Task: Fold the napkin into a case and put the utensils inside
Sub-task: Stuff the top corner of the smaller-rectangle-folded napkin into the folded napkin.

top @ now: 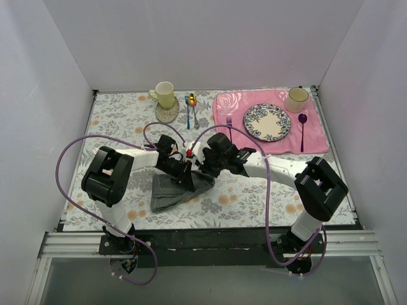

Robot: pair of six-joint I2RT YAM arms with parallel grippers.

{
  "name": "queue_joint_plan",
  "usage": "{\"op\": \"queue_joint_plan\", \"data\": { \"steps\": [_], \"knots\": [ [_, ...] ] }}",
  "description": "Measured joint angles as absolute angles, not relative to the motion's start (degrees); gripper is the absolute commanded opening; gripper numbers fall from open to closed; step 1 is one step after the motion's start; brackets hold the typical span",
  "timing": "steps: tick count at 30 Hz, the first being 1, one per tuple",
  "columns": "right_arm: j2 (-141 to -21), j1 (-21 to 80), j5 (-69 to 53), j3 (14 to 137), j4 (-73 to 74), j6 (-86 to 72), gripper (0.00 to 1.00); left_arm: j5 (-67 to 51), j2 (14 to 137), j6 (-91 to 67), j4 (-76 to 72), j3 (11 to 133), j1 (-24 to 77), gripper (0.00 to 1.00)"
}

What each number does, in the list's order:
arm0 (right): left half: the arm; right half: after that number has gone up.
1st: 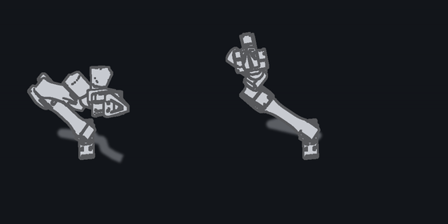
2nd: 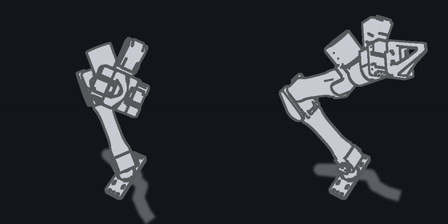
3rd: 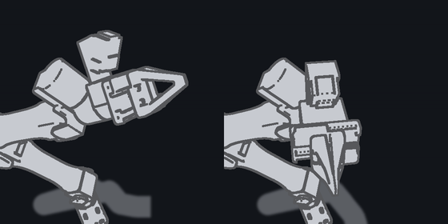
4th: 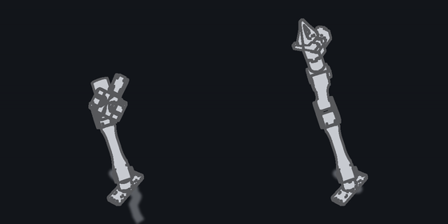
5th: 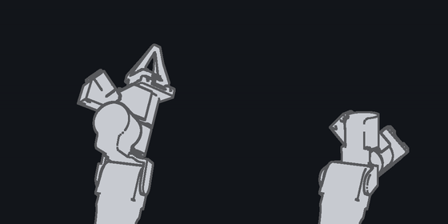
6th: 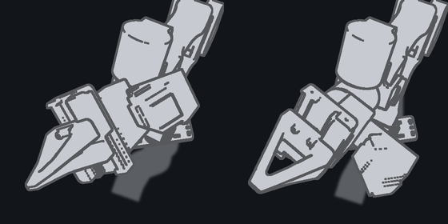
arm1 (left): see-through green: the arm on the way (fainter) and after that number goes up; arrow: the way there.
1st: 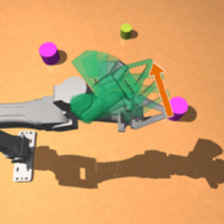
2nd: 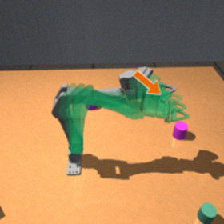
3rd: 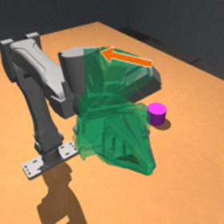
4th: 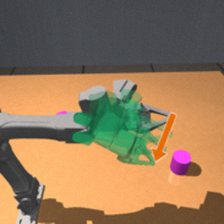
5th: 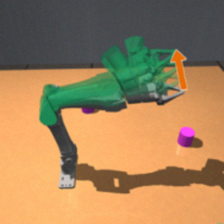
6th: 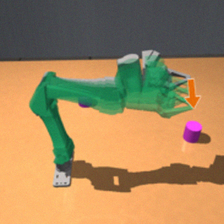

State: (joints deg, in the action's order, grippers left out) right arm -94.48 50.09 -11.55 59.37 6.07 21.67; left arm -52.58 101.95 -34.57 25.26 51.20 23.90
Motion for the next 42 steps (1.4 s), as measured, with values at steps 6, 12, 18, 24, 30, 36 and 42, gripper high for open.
{"op": "queue_joint_plan", "data": {
  "steps": [6, 12, 18, 24, 30, 36, 42],
  "knots": [
    [-95.24, 50.00, -12.29, 60.10, 7.09, 22.28, 0.38, -52.62, 101.95, -34.79, 25.54, 51.37, 23.75, 0.00],
    [-95.64, 51.68, -10.31, 60.07, 6.70, 24.34, 0.43, -52.64, 101.95, -34.81, 25.52, 51.37, 23.73, 0.00],
    [-97.62, 52.75, -7.11, 59.16, 5.61, 26.33, 0.14, -52.82, 101.95, -34.81, 25.54, 51.37, 23.73, 0.00],
    [-98.52, 52.75, -5.21, 59.13, 5.67, 27.22, 0.01, -53.23, 101.10, -35.07, 25.91, 51.40, 23.73, 0.00],
    [-98.52, 52.75, -4.56, 58.96, 4.27, 27.16, 0.01, -53.45, 99.66, -35.27, 27.05, 51.62, 23.73, 0.00],
    [-97.76, 52.75, -4.64, 57.43, 2.81, 27.18, 0.01, -53.47, 99.00, -34.85, 28.67, 53.45, 23.73, 0.00],
    [-97.36, 52.75, -4.64, 57.19, 1.61, 27.18, 0.01, -53.36, 98.89, -32.91, 30.13, 55.48, 23.73, 0.00]
  ]
}}
